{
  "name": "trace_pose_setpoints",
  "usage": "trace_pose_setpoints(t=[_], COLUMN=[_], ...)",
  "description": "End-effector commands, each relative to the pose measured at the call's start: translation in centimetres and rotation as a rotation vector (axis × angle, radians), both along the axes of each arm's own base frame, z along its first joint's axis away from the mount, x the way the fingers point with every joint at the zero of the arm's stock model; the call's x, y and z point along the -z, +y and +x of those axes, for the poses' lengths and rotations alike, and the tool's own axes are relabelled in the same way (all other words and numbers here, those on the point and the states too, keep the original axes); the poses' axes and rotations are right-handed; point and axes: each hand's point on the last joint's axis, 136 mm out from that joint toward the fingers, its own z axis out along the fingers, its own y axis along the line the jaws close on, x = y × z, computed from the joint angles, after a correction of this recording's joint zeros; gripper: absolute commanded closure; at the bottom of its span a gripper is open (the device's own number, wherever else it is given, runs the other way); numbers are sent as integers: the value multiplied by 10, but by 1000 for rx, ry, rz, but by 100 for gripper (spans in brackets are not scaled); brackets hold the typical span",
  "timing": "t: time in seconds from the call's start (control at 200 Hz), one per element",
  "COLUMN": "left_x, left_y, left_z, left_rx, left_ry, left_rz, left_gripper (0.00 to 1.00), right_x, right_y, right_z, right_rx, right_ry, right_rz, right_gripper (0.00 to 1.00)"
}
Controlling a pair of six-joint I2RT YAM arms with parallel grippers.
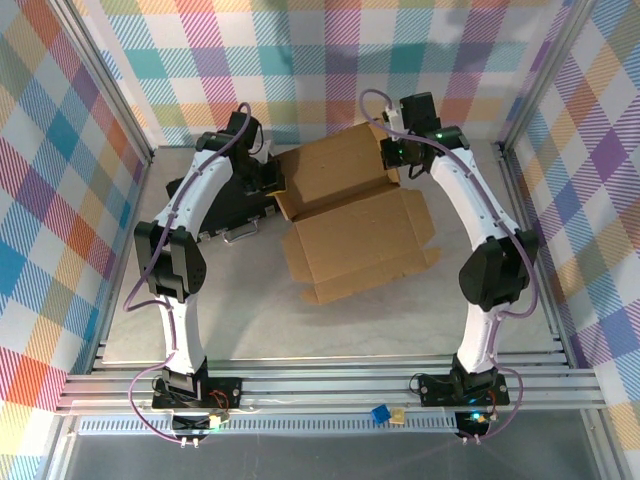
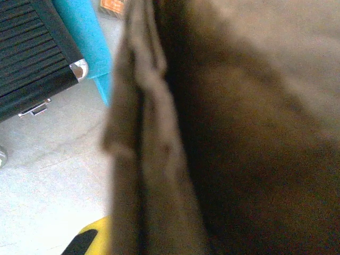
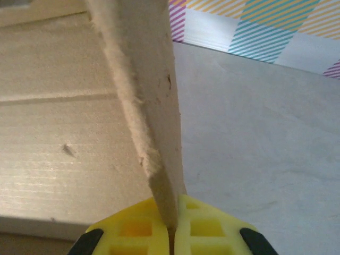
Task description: Fold the paper box
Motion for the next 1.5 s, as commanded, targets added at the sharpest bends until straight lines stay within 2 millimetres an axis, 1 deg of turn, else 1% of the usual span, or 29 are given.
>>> trace_pose_setpoints(t=[0.0,0.145,0.215,0.3,0.4,0.545,0.585,0.71,0.74,0.795,0.86,1.035,1.17,1.31,1.495], left_x=[-37,-33,-32,-31,-31,-32,-34,-38,-40,-44,-47,-53,-52,-52,-50], left_y=[-11,-6,-5,-5,-5,-6,-7,-13,-14,-18,-21,-26,-26,-26,-26], left_z=[-5,-5,-4,-4,-5,-7,-7,-8,-9,-9,-10,-12,-12,-12,-12], left_rx=[45,16,2,-9,-12,-11,-8,10,17,32,47,68,70,70,73], left_ry=[-79,-63,-55,-48,-46,-37,-38,-43,-47,-56,-61,-74,-74,-73,-72], left_rz=[-82,-57,-52,-46,-33,-31,-35,-67,-78,-99,-119,-150,-147,-149,-145], left_gripper=[100,100,100,100,100,100,100,100,100,100,100,100,100,100,100], right_x=[13,5,1,-1,-2,-1,-3,-3,-4,-2,-1,1,4,6,11], right_y=[-5,-20,-23,-24,-30,-33,-32,-3,-1,-1,-2,-13,-21,-21,-20], right_z=[-5,-5,-7,-10,-10,-11,-12,-17,-17,-17,-16,-10,-4,0,8], right_rx=[50,152,187,214,248,243,238,99,82,74,62,56,51,42,47], right_ry=[32,-14,-33,-46,-55,-34,-34,4,18,46,72,87,101,108,112], right_rz=[-127,-278,-339,-376,-432,-464,-451,-272,-232,-177,-129,-72,-35,-17,-24], right_gripper=[100,100,100,100,100,100,100,100,100,100,95,90,88,82,80])
